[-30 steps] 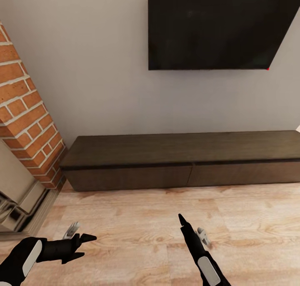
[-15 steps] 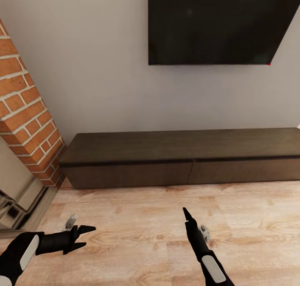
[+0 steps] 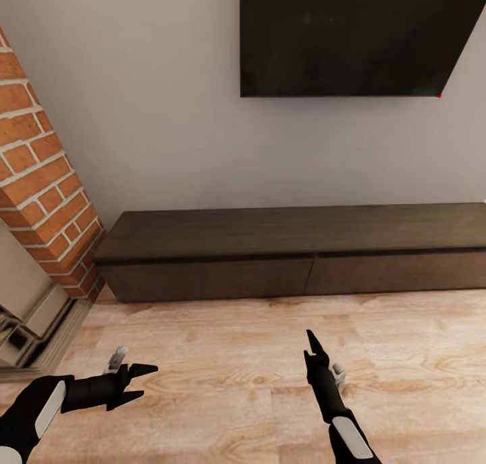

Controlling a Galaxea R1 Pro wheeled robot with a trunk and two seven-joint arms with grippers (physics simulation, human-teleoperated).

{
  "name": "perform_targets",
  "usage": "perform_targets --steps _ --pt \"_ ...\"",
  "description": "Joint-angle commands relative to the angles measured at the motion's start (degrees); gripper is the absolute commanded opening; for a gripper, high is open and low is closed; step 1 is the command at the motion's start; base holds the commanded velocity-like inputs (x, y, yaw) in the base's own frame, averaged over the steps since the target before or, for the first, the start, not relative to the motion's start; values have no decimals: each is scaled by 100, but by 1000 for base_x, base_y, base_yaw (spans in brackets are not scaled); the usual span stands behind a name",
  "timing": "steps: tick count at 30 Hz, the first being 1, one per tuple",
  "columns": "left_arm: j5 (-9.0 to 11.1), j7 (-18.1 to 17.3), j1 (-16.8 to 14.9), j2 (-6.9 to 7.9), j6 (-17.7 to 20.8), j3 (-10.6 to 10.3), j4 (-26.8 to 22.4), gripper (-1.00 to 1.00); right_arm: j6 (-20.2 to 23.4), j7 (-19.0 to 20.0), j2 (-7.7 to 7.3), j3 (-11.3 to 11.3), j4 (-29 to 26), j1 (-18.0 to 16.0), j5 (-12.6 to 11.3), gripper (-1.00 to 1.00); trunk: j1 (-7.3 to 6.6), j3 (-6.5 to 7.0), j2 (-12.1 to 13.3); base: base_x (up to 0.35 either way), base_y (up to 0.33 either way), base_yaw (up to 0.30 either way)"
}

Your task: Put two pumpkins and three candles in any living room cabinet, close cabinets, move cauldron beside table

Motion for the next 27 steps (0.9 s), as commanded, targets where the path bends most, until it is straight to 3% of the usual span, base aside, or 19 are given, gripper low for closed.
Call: perform_targets --steps 1,27 --pt "0 -17 0 -2 2 0 1 100 9 29 -1 2 6 0 -23 100 23 -18 -42 0 0 0" --pt "-6 -67 0 -121 0 -8 0 100 23 121 36 39 17 -1 -21 100 594 -485 -1084 0 0 0"
